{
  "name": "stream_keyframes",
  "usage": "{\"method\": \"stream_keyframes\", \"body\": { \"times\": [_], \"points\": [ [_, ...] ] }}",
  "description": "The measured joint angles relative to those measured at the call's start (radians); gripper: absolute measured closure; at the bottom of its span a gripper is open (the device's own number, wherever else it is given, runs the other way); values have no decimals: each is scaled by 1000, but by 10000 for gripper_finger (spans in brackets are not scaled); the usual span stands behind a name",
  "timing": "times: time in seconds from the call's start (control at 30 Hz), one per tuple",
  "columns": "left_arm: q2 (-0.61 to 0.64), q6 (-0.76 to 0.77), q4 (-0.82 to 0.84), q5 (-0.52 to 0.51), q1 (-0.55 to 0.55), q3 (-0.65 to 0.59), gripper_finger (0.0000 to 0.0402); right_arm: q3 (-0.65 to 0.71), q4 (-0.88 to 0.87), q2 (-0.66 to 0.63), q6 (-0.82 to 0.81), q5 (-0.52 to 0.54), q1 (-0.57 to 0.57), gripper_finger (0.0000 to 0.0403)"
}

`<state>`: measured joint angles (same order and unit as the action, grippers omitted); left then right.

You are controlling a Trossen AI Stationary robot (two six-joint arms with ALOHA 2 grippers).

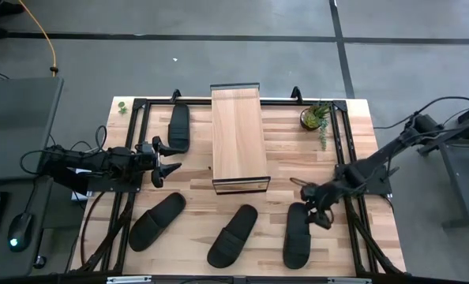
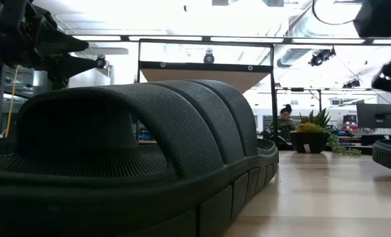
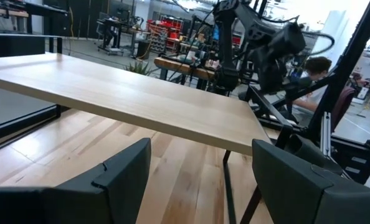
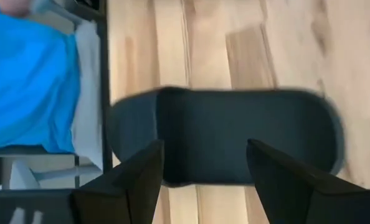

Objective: Pick and place slides into the shelf
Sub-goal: Put the bottom right slipper on the shelf

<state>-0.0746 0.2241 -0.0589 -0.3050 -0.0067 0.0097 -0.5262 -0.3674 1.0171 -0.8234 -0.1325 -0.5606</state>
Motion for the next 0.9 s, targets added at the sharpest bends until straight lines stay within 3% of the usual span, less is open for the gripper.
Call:
{"method": "stream_keyframes", "body": {
  "times": [0.13,0.33,0.9],
  "points": [
    [0,0,0,0,0,0,140,0,20,86,-50,-50,-29,182],
    [0,-1,0,0,0,0,140,0,184,162,-90,-111,-62,182],
    [0,-2,0,1,0,0,140,0,385,351,-145,-109,-106,182]
  ]
}}
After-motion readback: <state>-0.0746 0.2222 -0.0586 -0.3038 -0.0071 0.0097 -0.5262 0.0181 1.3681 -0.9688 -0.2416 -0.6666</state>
